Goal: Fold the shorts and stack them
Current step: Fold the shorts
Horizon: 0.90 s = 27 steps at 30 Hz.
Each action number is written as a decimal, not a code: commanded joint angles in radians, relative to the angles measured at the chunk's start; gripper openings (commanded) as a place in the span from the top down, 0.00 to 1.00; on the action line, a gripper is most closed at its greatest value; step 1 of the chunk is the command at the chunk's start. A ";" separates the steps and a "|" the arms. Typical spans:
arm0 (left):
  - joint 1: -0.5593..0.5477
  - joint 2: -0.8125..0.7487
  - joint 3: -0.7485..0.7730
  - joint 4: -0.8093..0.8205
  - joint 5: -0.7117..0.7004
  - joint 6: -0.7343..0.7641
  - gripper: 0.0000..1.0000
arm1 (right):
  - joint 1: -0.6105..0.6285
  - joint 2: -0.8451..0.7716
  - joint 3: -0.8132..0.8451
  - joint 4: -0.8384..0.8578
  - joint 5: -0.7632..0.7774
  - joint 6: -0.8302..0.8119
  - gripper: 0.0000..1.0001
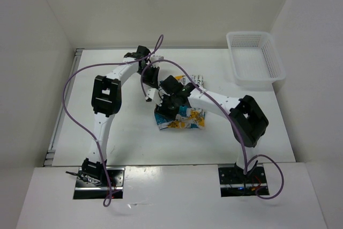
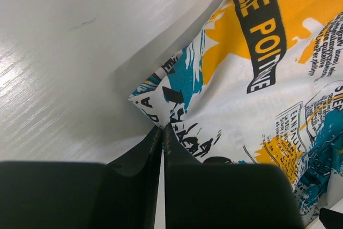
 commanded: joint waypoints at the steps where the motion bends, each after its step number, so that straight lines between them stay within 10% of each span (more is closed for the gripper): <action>1: -0.005 0.011 -0.006 -0.022 0.017 0.005 0.94 | 0.008 0.006 -0.006 0.029 -0.012 0.013 0.40; 13: -0.005 0.020 0.004 -0.022 0.048 0.005 1.00 | 0.008 0.006 -0.048 0.065 -0.003 0.033 1.00; 19: -0.005 0.029 0.024 -0.031 0.048 0.005 1.00 | 0.008 -0.013 -0.048 0.046 -0.012 0.023 0.98; 20: -0.005 0.029 0.024 -0.031 0.057 0.005 1.00 | 0.008 -0.013 -0.058 0.046 -0.012 0.023 0.75; 22: -0.005 0.029 0.024 -0.031 0.057 0.005 1.00 | 0.008 -0.013 -0.067 0.046 -0.022 0.023 0.64; 27: -0.005 0.029 0.024 -0.031 0.057 0.005 1.00 | 0.008 0.009 -0.067 0.055 -0.032 0.004 0.90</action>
